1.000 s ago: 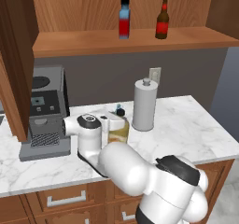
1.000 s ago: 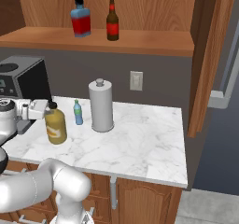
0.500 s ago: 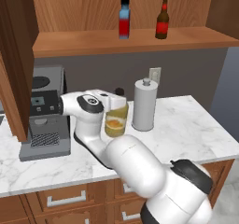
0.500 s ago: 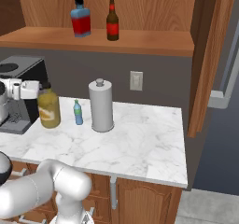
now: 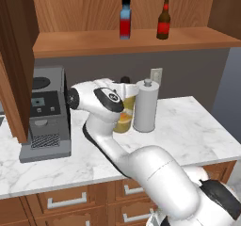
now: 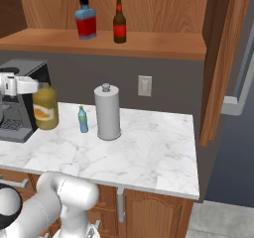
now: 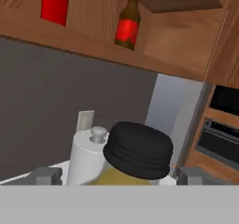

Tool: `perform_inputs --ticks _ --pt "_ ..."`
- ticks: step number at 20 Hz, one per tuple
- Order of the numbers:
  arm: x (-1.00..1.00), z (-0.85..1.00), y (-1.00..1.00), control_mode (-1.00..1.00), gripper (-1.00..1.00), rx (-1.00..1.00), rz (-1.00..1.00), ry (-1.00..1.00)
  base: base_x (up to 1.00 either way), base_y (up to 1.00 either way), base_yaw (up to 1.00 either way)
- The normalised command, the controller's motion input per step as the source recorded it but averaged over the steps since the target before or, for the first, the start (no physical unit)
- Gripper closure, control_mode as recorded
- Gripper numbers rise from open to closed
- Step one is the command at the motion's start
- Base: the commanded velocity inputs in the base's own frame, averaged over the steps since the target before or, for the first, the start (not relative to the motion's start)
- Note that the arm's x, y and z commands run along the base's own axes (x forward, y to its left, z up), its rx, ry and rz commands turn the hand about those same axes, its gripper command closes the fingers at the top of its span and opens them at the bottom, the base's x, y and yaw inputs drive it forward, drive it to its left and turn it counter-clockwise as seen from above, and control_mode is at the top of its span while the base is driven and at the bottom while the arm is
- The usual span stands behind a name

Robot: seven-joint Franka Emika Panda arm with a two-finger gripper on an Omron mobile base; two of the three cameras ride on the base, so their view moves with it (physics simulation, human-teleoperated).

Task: Sort all alcoholic drinks to one cabinet, and non-alcoholic drinks to the other.

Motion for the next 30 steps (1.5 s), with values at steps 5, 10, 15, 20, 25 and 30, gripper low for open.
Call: perform_inputs --ticks 5,10,15,20,25,30 --pt "-0.52 0.49 -0.58 -1.0 1.0 0.0 0.38 0.0 0.0 0.0 0.0" --pt "-0.58 0.41 -0.53 -1.0 1.0 0.01 0.37 0.0 0.0 0.0 0.0" --pt "-0.58 0.29 -0.48 -1.0 1.0 0.01 0.27 0.0 0.0 0.0 0.0" --pt "-0.23 0.21 -0.31 -1.0 1.0 0.0 0.19 0.01 0.0 0.0 0.0" --pt "-0.02 0.31 -0.09 -1.0 1.0 0.01 0.05 0.1 0.0 0.0 0.0" --pt "0.0 0.24 0.0 -1.0 1.0 0.02 -0.02 0.2 0.0 0.0 0.0"
